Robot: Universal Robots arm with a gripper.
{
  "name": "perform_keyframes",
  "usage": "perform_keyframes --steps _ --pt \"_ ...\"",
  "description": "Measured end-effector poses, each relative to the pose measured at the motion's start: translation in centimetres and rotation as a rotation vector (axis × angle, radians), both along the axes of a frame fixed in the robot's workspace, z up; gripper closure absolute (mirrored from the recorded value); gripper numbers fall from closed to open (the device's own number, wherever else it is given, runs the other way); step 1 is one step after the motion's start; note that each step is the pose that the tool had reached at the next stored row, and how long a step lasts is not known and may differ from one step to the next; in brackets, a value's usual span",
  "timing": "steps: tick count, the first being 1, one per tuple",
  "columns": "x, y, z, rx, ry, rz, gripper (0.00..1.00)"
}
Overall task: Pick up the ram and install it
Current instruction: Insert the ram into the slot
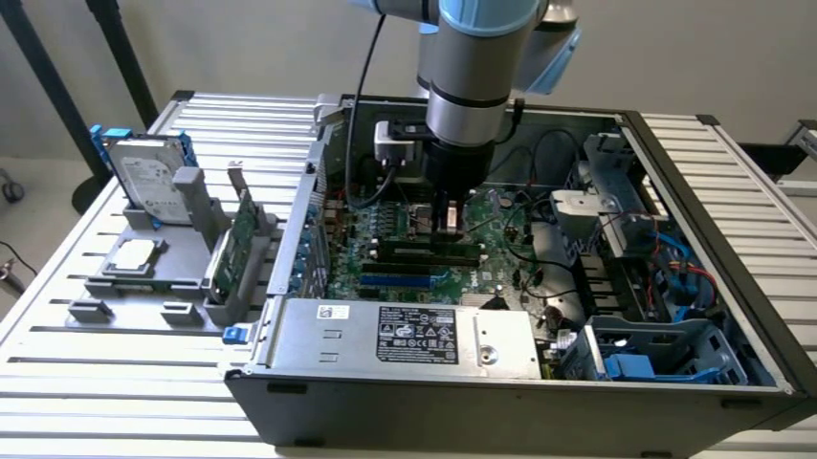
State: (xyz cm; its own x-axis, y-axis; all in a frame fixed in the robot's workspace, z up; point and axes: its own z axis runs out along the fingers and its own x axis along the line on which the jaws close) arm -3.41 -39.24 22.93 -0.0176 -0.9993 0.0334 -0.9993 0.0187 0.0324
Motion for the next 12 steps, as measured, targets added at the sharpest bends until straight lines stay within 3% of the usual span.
perform_keyframes --steps 1,6,10,12 --pt "0.0 0.00 0.07 0.0005 0.0000 0.000 0.79" --pt "-0.1 -0.02 1.03 0.0065 0.0001 0.000 0.79" --pt "-0.7 -0.03 1.22 0.0102 0.0000 0.000 0.79" --pt "-1.0 -0.03 1.25 0.0112 0.0001 0.000 0.88"
